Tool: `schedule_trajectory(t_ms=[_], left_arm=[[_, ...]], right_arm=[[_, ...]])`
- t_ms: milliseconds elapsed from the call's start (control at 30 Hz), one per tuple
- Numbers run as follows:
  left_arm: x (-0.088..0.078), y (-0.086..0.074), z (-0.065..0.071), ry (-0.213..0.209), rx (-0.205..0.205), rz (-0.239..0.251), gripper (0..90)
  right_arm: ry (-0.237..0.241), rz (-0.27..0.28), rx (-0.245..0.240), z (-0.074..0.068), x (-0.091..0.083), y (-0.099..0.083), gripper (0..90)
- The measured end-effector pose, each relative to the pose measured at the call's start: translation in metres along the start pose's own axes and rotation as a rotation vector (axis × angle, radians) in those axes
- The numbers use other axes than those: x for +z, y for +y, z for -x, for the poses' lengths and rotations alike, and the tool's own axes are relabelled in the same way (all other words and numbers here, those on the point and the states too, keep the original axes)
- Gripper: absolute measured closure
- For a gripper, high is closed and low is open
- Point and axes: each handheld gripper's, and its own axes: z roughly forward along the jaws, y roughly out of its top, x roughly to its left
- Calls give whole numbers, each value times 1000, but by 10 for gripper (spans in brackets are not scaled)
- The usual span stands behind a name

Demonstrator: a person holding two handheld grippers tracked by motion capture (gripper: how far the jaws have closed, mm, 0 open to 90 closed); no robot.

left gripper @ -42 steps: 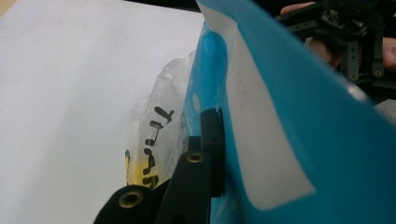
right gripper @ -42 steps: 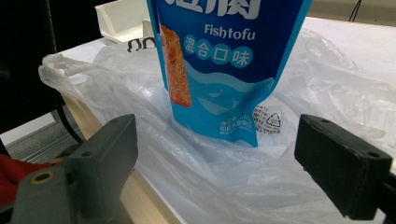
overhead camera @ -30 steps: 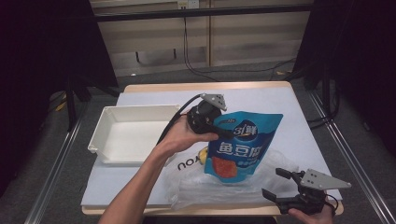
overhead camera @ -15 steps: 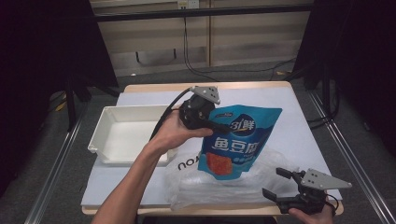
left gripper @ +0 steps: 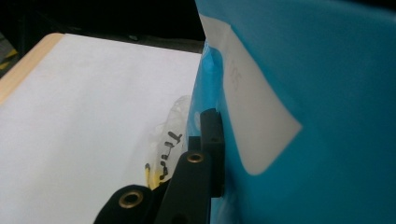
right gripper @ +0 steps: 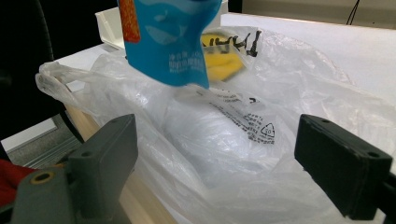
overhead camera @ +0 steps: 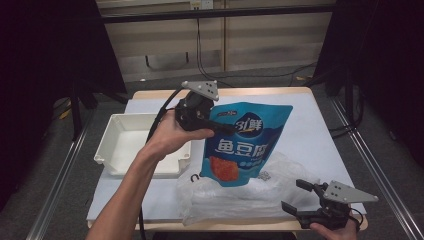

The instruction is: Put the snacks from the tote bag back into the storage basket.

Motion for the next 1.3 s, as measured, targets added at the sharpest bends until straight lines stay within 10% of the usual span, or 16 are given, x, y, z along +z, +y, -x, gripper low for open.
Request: schedule_trajectory(t_ms=[1300], left_arm=[[-95, -27, -41, 203, -117, 79, 900]], right_arm=[[8, -6, 1, -1, 3, 0, 134]])
